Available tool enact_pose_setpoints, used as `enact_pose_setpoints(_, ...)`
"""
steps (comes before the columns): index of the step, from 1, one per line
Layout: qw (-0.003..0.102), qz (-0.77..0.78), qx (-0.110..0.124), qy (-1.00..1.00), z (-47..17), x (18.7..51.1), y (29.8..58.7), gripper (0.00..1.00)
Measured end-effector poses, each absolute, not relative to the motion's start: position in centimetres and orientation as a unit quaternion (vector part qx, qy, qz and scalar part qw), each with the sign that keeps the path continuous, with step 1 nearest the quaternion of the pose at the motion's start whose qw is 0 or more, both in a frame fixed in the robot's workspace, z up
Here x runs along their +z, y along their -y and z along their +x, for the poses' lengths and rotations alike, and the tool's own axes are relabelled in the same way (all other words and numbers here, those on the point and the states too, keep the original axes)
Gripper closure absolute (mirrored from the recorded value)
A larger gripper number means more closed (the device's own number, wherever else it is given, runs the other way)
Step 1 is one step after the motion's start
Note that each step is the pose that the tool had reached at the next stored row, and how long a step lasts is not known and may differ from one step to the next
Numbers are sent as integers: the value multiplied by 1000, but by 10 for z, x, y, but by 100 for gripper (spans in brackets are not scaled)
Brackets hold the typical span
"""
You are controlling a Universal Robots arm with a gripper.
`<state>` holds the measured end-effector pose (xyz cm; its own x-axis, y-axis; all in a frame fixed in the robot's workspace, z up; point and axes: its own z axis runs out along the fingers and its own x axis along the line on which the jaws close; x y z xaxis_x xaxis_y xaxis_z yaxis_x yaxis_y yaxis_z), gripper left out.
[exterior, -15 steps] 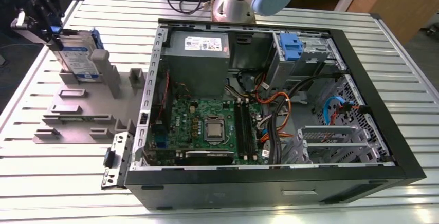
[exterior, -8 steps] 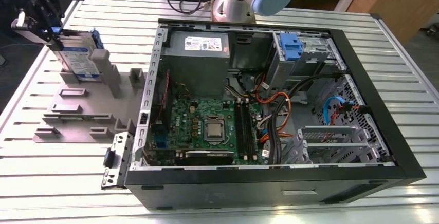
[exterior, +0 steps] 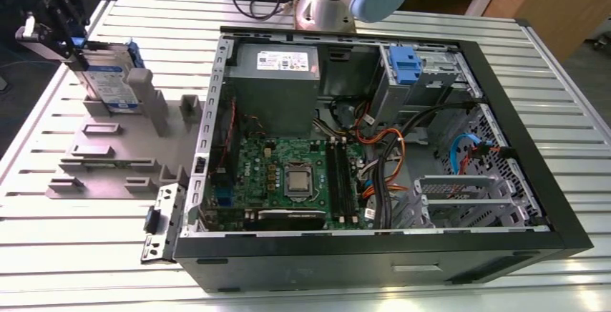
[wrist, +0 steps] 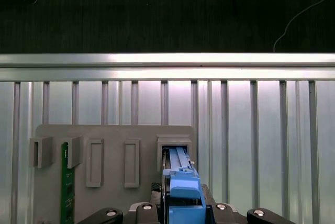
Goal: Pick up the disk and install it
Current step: 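Pick up the disk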
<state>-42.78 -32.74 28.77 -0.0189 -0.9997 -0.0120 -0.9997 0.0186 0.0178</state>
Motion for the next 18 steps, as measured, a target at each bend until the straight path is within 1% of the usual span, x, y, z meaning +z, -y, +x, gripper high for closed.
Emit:
enact_pose_setpoints(3, 2, 700, -11, 714, -428, 288, 327, 62)
enact_pose_setpoints(4, 2, 700, -11, 714, -428, 288, 327, 56)
enact_pose_setpoints(10, 2, 700, -11, 714, -428, 288, 327, 56)
enact_pose_setpoints(12, 2, 700, -11, 714, -428, 288, 327, 58)
enact_pose_setpoints(13, 2, 700, -11, 714, -428, 288, 327, 64)
enact_pose_setpoints(18, 2, 700, -11, 714, -428, 288, 327, 64)
